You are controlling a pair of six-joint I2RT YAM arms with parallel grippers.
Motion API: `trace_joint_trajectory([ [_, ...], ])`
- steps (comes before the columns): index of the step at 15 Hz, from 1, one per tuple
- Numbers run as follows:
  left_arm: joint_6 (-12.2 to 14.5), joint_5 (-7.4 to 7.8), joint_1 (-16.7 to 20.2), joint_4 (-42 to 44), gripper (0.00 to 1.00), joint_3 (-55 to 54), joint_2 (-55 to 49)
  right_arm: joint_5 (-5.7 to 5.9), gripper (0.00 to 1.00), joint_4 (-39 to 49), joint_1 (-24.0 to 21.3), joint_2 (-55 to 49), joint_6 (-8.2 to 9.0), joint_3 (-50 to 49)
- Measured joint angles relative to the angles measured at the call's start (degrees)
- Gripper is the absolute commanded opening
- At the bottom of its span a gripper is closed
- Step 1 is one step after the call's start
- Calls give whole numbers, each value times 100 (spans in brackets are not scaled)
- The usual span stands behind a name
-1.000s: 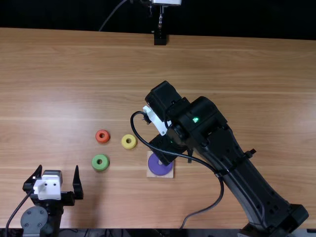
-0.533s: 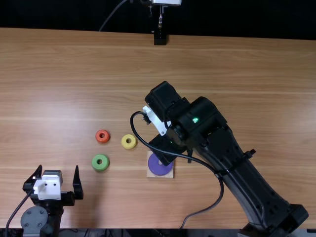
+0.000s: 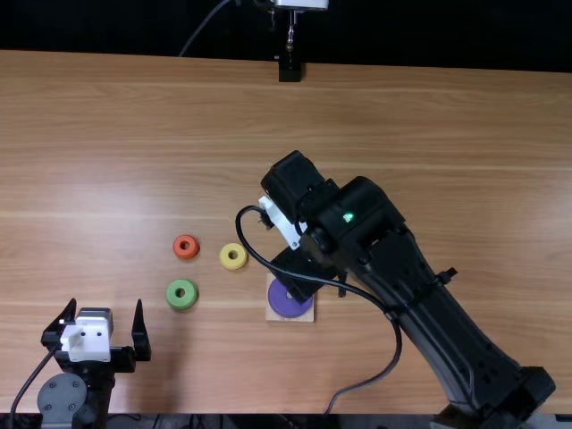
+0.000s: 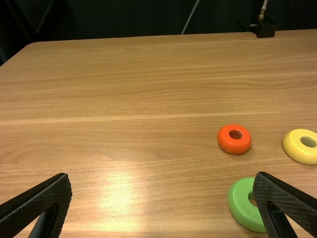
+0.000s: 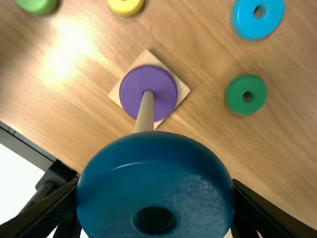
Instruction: Build the Hanoi tower: stack the rings onto the peg from bottom to top in this color order: purple, dark blue, light blue, dark green, light green, yellow, orange.
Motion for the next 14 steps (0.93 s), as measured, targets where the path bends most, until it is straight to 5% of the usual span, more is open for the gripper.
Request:
trace_joint_trajectory([
  [6,0,4,0,0,100,2,0,0,0,181,-2,0,48,-195],
  [14,-2,0,0,0,100,2,0,0,0,411,225,2,341,-195],
])
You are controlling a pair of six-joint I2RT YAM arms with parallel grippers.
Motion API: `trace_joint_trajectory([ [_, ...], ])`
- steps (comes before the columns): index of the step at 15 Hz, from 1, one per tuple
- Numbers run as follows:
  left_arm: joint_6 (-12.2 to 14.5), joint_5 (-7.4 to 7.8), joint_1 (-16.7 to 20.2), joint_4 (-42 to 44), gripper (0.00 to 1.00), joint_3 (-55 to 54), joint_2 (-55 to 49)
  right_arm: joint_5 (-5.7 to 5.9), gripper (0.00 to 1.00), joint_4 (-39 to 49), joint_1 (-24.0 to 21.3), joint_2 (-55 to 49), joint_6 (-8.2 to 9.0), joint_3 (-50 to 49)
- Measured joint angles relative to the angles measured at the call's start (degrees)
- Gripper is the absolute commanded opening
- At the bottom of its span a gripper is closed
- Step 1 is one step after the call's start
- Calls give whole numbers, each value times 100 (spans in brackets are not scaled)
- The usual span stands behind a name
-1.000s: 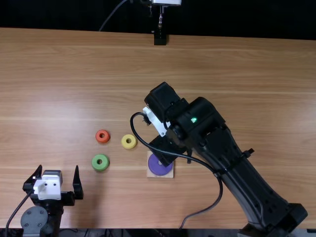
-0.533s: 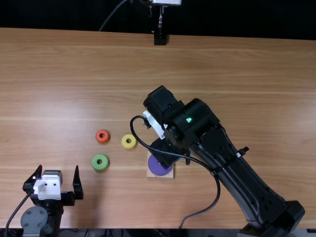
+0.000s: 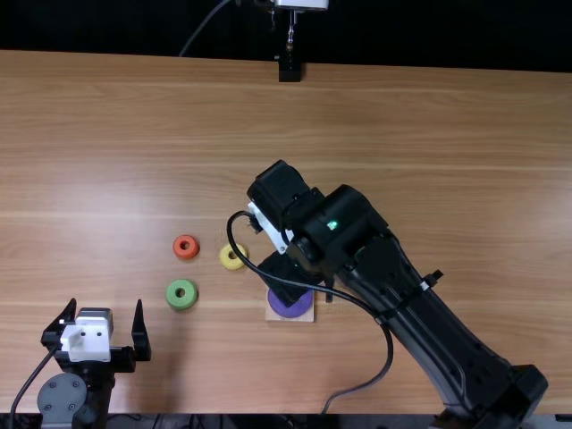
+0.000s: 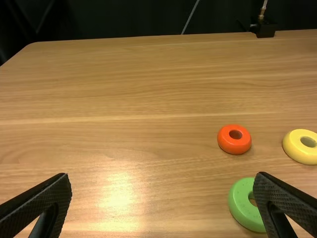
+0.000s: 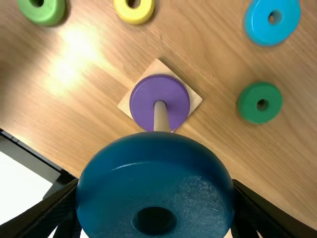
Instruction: Build the Hanoi tower: stack the rings onto the peg from bottom to top in this color order: purple, dark blue, light blue, dark green, light green, yellow, orange.
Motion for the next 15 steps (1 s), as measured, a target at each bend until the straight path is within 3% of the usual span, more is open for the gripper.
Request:
trace_joint_trajectory([
  [13,-4,2,0,0,100,0,0,39,0,31,22,157,15,-98],
  [14,0,0,0,0,100,0,0,37,10,28,22,157,17,-153],
  [15,-2,2,0,0,100,0,0,39,33,31,22,155,15,-190],
])
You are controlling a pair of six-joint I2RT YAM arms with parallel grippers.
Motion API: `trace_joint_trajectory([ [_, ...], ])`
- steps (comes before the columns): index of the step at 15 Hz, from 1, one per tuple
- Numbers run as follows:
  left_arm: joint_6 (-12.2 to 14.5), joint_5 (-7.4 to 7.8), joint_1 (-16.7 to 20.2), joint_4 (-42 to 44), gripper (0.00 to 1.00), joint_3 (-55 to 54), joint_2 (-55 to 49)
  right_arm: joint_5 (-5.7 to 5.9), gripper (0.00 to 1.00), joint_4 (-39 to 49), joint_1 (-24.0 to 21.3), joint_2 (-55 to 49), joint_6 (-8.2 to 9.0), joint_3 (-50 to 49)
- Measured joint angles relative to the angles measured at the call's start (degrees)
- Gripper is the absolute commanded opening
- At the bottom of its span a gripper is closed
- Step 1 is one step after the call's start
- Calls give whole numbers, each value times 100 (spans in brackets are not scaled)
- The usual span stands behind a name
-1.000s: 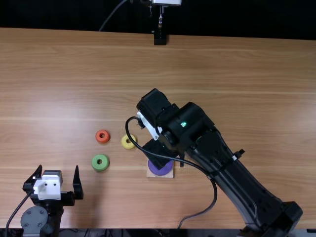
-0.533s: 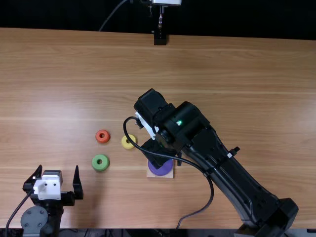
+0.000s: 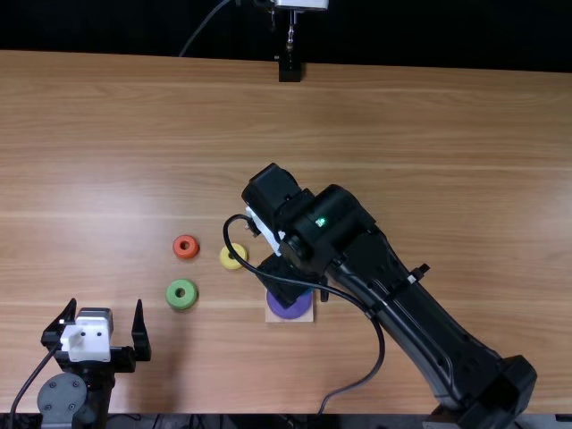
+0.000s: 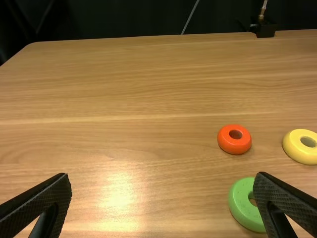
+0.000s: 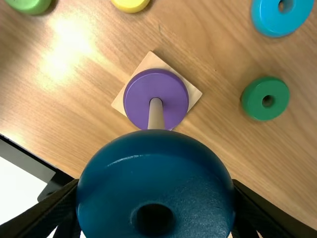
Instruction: Build the Hanoi tower: stack the rings onto the peg from bottom to top in this color order: purple, dark blue, light blue, dark green, light green, yellow, orange.
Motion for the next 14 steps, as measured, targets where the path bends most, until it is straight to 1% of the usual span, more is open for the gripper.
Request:
trace_joint_trajectory([
  [1,2,0,0,0,100,0,0,0,62,-2,0,0,2,-55],
  [3,0,-2,0,0,100,0,0,0,83,-4,0,2,2,-136],
  [4,0,0,0,0,100,0,0,2,89,-4,0,2,4,-146],
  [5,2,0,0,0,100,0,0,0,91,-4,0,2,2,-146],
  [6,2,-2,0,-2,100,0,0,0,98,-2,0,2,4,-146],
  [7,-2,2,0,0,100,0,0,0,100,-4,0,2,4,-146],
  [11,0,0,0,0,100,0,0,0,100,81,0,0,4,-146],
  [13,2,0,0,0,100,0,0,0,100,634,-2,2,22,-129],
  [14,2,-2,0,0,100,0,0,-7,100,946,-52,2,94,-127],
])
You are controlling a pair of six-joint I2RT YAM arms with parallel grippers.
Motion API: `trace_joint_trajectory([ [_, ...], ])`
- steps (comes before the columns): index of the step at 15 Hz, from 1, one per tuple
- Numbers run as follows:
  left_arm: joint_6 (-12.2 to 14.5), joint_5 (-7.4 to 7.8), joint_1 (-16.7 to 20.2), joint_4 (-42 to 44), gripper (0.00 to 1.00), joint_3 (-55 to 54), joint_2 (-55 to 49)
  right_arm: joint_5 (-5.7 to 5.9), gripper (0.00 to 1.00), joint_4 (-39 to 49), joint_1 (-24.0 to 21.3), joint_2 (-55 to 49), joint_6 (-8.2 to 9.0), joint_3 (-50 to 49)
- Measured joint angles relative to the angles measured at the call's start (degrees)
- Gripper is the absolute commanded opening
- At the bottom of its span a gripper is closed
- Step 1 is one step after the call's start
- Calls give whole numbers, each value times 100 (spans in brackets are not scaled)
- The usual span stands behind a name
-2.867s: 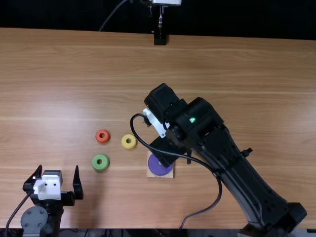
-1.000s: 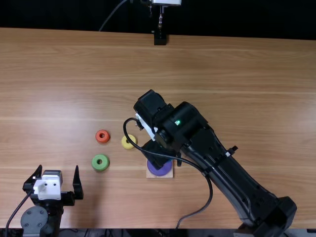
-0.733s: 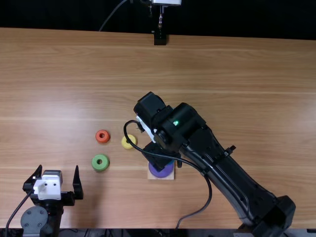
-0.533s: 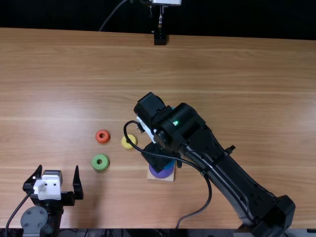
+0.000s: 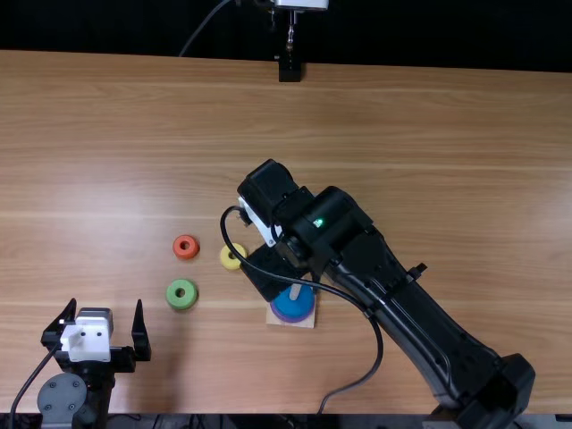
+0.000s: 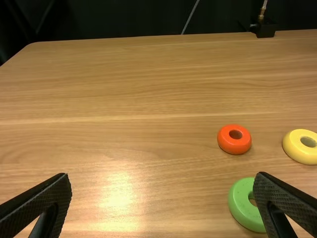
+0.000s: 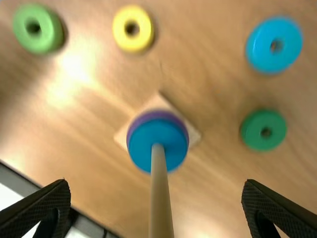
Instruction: Build the Hanoi tower: stack the rings onto the peg from bottom to top in this color order: purple, dark blue, light blue, dark green, light green, yellow, orange.
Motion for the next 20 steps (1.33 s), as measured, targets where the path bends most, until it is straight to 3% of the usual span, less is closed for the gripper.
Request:
trace_joint_trajectory([
  [4,-2,0,0,0,100,0,0,9,100,1451,-459,168,669,181],
  [6,-2,0,0,-2,100,0,0,11,100,1528,-684,557,852,192],
  [13,-4,0,0,-2,100,0,0,236,100,1408,-1357,1956,984,680],
  [20,-9,-2,0,-2,100,0,0,267,100,590,-1436,2747,960,1327],
])
